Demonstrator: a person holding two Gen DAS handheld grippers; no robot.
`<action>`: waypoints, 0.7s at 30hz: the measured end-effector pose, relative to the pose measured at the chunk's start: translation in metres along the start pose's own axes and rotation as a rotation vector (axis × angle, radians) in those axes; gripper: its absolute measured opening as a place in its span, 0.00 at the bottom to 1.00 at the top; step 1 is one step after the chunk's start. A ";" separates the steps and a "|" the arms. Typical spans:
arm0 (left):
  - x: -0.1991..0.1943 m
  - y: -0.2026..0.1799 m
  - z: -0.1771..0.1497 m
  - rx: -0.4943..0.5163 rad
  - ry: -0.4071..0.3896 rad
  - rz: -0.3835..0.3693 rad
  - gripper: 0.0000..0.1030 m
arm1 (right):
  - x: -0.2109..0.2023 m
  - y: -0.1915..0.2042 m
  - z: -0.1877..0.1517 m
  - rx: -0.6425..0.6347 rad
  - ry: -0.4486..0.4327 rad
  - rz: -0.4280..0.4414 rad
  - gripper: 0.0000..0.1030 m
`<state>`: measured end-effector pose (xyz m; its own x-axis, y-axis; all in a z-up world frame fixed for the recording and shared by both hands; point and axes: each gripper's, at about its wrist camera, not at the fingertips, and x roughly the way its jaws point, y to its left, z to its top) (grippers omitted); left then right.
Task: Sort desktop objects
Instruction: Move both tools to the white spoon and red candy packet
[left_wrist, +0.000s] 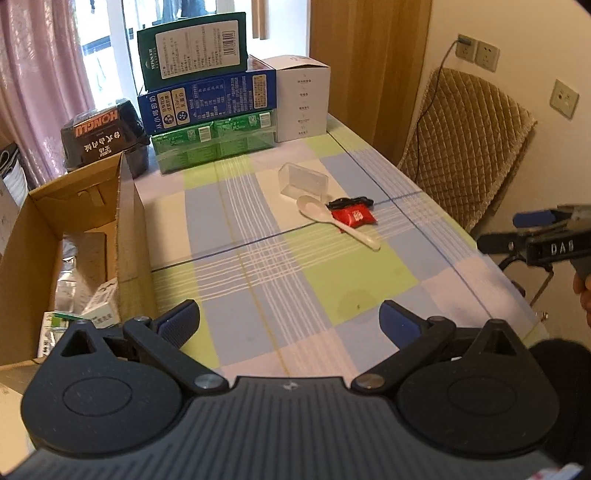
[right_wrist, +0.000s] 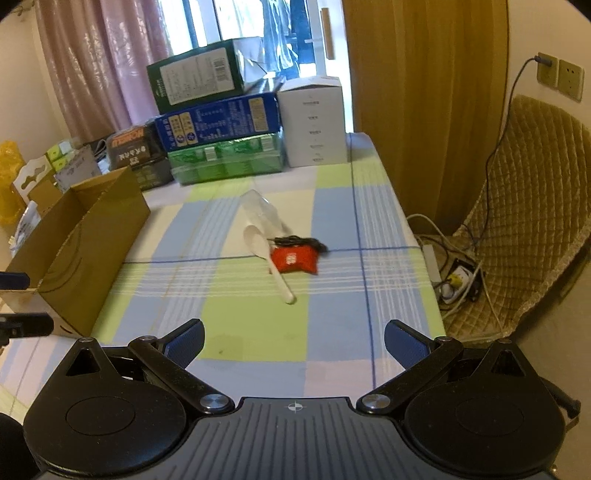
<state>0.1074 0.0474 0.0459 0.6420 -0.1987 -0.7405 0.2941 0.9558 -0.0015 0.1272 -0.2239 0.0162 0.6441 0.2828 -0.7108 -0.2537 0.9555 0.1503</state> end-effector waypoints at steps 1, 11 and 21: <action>0.003 -0.001 0.001 -0.012 0.000 -0.004 0.99 | 0.001 -0.002 0.000 0.001 0.005 -0.002 0.98; 0.024 -0.016 0.005 -0.025 0.030 -0.013 0.99 | 0.017 -0.014 -0.006 0.011 0.046 -0.015 0.98; 0.042 -0.021 0.013 -0.063 0.052 -0.009 0.98 | 0.031 -0.017 -0.006 0.014 0.062 -0.010 0.98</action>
<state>0.1371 0.0164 0.0236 0.6012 -0.1974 -0.7744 0.2537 0.9660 -0.0492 0.1474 -0.2322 -0.0124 0.6007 0.2679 -0.7533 -0.2370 0.9595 0.1523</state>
